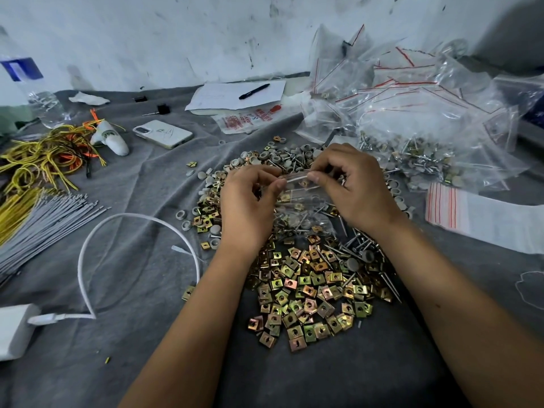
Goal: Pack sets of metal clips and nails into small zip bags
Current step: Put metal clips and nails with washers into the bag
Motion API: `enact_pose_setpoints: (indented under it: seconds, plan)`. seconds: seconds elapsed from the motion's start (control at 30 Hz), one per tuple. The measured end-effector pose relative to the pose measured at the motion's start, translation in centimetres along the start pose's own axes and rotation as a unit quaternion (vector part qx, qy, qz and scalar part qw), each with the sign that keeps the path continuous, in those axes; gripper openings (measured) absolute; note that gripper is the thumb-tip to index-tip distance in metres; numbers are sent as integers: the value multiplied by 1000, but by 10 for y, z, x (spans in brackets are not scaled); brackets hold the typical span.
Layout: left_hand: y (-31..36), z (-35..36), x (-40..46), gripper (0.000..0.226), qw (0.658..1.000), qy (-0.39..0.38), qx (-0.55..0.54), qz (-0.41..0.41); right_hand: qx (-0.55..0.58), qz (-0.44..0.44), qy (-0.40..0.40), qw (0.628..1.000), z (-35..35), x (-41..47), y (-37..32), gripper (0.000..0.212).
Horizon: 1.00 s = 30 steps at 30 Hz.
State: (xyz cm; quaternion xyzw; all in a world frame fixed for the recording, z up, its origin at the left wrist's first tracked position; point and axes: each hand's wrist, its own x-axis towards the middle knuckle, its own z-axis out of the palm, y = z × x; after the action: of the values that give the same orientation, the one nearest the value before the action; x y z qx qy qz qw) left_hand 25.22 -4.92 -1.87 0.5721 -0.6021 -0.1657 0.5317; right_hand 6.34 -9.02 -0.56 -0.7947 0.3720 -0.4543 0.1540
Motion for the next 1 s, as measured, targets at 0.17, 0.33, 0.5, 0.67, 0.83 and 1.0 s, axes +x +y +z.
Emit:
enact_pose_setpoints:
  seconds: [0.17, 0.33, 0.5, 0.67, 0.83, 1.0]
  plan:
    - [0, -1, -2, 8, 1000, 1, 1, 29, -1, -5, -28, 1000, 2, 0, 0, 7]
    - [1, 0, -1, 6, 993, 12, -97, -67, 5, 5, 0, 1000, -2, 1, 4, 7]
    - [0, -5, -1, 9, 996, 13, -90, -17, 6, -1, -4, 1000, -1, 0, 2, 8]
    - [2, 0, -4, 5, 998, -22, -56, 23, -24, -20, -21, 999, 1, 0, -3, 13]
    - [5, 1, -6, 8, 997, -32, -45, 55, -13, -40, -25, 999, 3, -2, -5, 11]
    - [6, -2, -6, 14, 997, 2, -29, 68, 25, -14, -4, 1000, 1, 0, -4, 9]
